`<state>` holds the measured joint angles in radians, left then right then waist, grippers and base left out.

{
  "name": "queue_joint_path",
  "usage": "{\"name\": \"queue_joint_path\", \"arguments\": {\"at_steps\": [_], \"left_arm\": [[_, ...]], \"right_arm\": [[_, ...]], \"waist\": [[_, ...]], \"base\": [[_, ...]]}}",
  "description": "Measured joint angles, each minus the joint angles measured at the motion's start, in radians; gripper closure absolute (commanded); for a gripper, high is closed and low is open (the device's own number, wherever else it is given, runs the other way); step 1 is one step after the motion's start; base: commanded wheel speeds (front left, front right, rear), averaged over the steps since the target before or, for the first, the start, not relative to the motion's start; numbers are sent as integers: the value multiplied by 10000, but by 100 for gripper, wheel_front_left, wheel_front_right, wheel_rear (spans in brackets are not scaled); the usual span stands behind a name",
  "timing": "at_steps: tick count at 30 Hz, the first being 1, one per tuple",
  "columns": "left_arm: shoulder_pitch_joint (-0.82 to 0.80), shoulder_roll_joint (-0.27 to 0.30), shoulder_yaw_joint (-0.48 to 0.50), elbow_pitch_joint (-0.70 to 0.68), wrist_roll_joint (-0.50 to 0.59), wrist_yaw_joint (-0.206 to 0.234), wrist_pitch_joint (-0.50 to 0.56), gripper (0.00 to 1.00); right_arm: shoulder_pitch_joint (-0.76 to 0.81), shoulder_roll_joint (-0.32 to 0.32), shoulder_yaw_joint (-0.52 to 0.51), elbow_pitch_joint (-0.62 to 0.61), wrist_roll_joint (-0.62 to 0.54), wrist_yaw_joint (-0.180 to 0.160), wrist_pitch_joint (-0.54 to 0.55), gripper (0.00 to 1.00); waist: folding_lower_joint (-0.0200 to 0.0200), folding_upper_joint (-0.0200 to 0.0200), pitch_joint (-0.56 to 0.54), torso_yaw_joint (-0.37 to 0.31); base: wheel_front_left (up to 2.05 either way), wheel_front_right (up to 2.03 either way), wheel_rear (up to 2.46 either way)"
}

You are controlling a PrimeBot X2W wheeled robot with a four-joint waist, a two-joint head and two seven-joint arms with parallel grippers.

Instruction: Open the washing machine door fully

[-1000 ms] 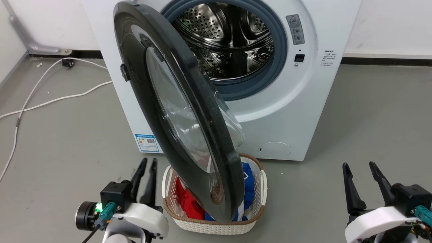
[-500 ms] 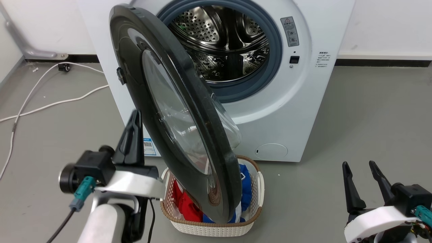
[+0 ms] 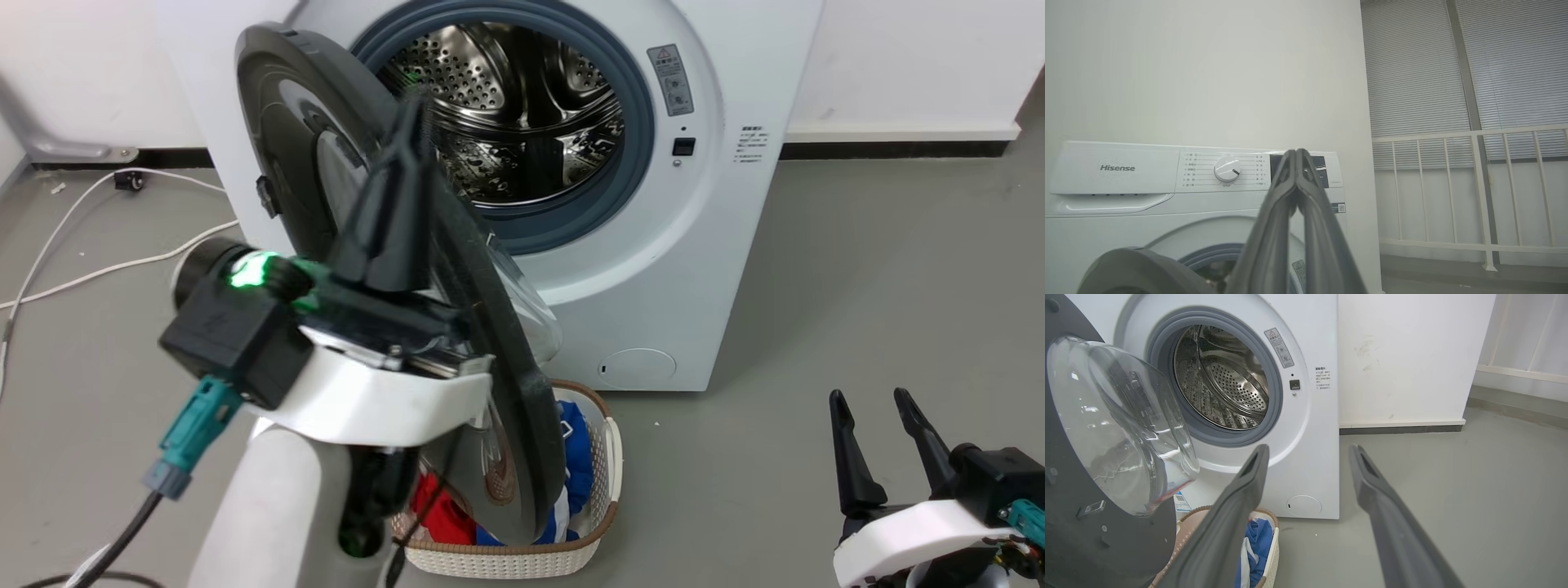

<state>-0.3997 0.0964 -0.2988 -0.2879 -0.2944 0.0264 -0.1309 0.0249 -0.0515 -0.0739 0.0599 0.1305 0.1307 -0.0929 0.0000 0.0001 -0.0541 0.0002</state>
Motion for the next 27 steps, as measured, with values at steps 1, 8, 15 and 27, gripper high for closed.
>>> {"name": "queue_joint_path", "arguments": {"at_steps": [1, 8, 15, 27], "left_arm": [[-82, -54, -159, -105, -46, -19, 92, 100], [-157, -322, -1726, -326, -1026, -360, 1331, 100], [647, -339, -2993, -196, -1482, -443, 2558, 100], [2667, 447, -3912, 1348, -1396, 121, 3350, 100]], "right_arm": [[1, 0, 15, -27, -46, 0, 0, 0], [56, 2, -31, -148, -71, 0, 2, 0], [150, 2, -113, -148, 8, 0, 8, 0], [160, 4, -171, -82, 113, 0, -35, 0]], "waist": [[0, 0, -5, -45], [0, 0, -3, -273], [0, 0, 58, -288], [0, 0, 166, -125]], "base": [[0, 0, 0], [0, 0, 0], [0, 0, 0], [0, 0, 0]]}}
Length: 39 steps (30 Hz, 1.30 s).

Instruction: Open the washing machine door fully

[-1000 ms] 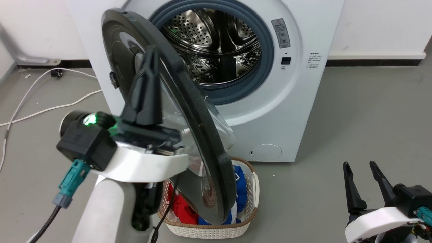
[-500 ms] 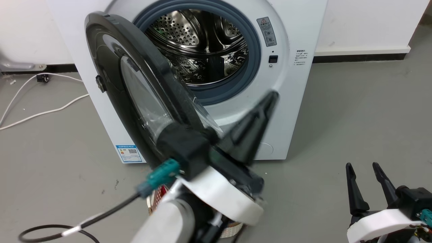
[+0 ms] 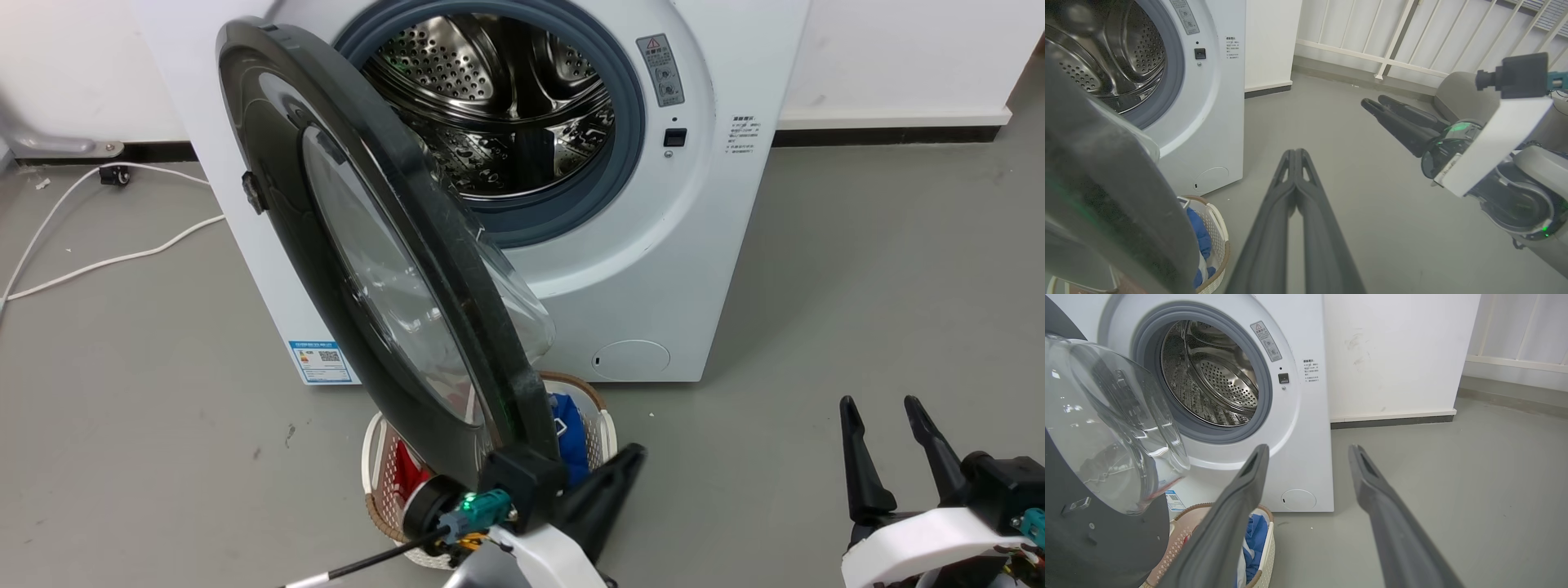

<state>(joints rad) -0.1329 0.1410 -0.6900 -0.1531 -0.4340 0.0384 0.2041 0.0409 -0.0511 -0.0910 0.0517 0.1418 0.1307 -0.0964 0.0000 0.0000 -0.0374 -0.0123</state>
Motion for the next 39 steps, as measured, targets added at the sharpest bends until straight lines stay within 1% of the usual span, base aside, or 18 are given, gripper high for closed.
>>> {"name": "queue_joint_path", "arguments": {"at_steps": [8, 14, 20, 26, 39], "left_arm": [[-325, -63, 683, 1501, 113, 428, -775, 100], [-521, -144, 945, 1929, 107, 644, -1126, 100], [-541, -217, 1062, 1946, 119, 861, -1371, 100], [-441, -138, 1062, 1647, 178, 1037, -1375, 100], [190, 288, 1137, 690, 132, 1306, -1298, 100]], "right_arm": [[-16, 0, 69, 111, 59, 0, -13, 0], [-17, 0, 67, 174, 81, 0, -8, 0], [-43, 0, 59, 230, 71, 0, -8, 0], [-46, 0, -25, 261, 86, 0, -15, 0], [-26, 2, -222, 199, 121, 0, 2, 0]], "waist": [[0, 0, 79, -153], [0, 0, 104, -207], [0, 0, 92, -142], [0, 0, 103, 75], [-1, 0, 40, 919]], "base": [[0, 0, 0], [0, 0, 0], [0, 0, 0], [0, 0, 0], [0, 0, 0]]}}
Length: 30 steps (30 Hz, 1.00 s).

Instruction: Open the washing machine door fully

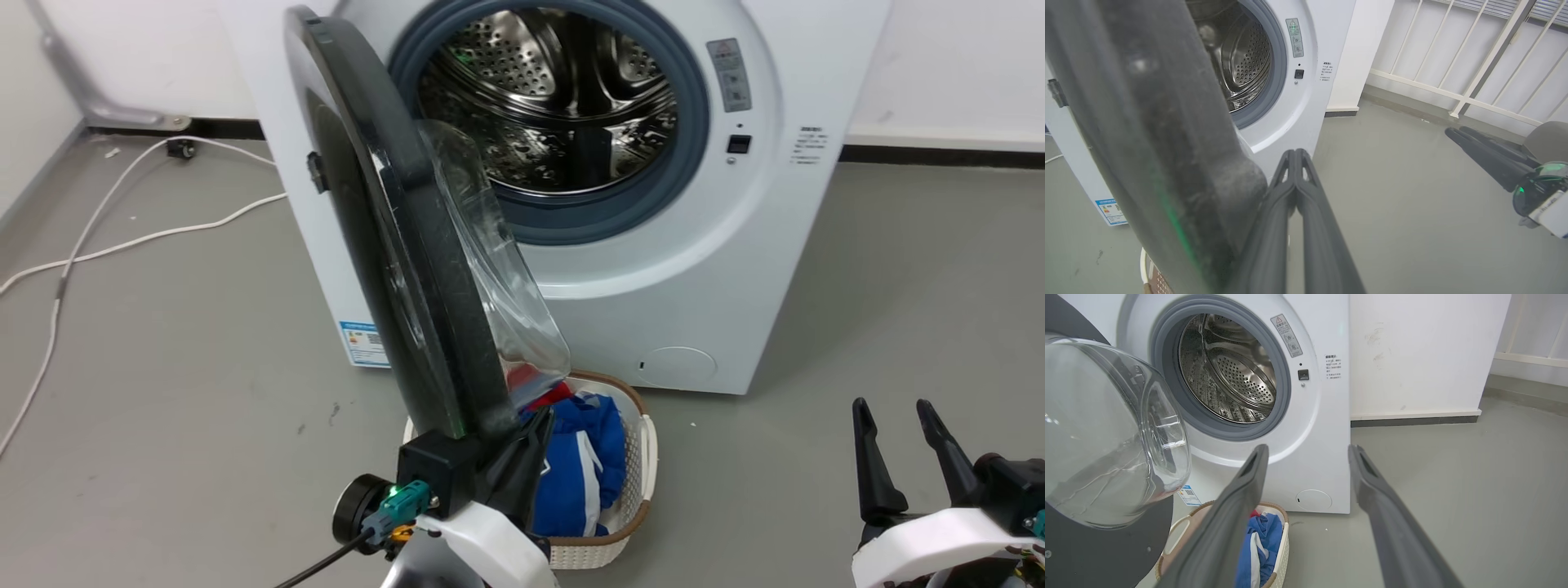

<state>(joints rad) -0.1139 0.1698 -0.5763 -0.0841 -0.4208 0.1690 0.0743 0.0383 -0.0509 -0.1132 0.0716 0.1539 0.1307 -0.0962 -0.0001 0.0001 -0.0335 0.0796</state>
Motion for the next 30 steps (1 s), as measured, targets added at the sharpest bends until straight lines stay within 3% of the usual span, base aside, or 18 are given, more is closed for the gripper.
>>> {"name": "queue_joint_path", "arguments": {"at_steps": [18, 24, 30], "left_arm": [[584, 441, 399, -851, 71, 619, -127, 100], [655, 564, 788, -826, -36, 792, -343, 100], [658, 1049, 1576, -443, -284, 865, -564, 100]], "right_arm": [[87, 2, -439, -316, -36, 0, 6, 0], [102, 4, -777, -437, 31, 0, 0, 0], [102, 6, -807, -558, 36, 0, 0, 0]], "waist": [[1, 0, 14, 1950], [1, 0, 94, 2674], [1, 0, 274, 3068]], "base": [[0, 0, 0], [0, 0, 0], [0, 0, 0]]}}
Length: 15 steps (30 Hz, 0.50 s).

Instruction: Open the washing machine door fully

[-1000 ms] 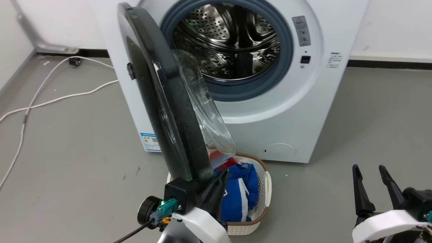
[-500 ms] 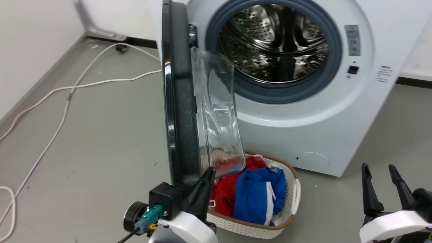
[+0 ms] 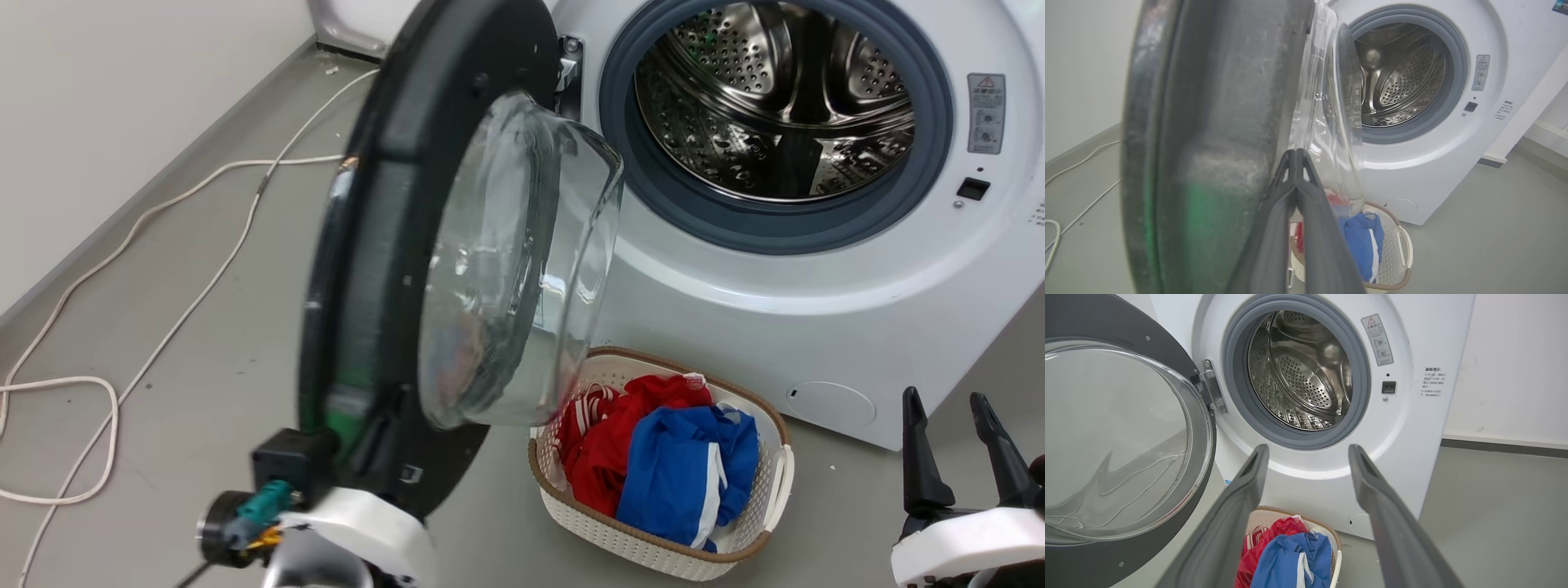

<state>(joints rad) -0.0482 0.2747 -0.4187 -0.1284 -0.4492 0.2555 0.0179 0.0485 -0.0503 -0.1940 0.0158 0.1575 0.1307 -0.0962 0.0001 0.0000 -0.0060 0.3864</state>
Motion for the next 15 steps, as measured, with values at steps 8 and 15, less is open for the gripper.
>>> {"name": "queue_joint_path", "arguments": {"at_steps": [8, 15], "left_arm": [[-35, 577, 1618, 621, -729, 192, -523, 100], [-382, 1116, 2953, 1632, -1398, 31, -1160, 100]], "right_arm": [[-12, 0, 157, -316, -107, 2, 105, 0], [-125, 2, 244, -947, -337, 0, 368, 0]], "waist": [[0, 0, 308, -64], [0, 0, 802, -315]], "base": [[0, 0, 0], [0, 0, 0]]}}
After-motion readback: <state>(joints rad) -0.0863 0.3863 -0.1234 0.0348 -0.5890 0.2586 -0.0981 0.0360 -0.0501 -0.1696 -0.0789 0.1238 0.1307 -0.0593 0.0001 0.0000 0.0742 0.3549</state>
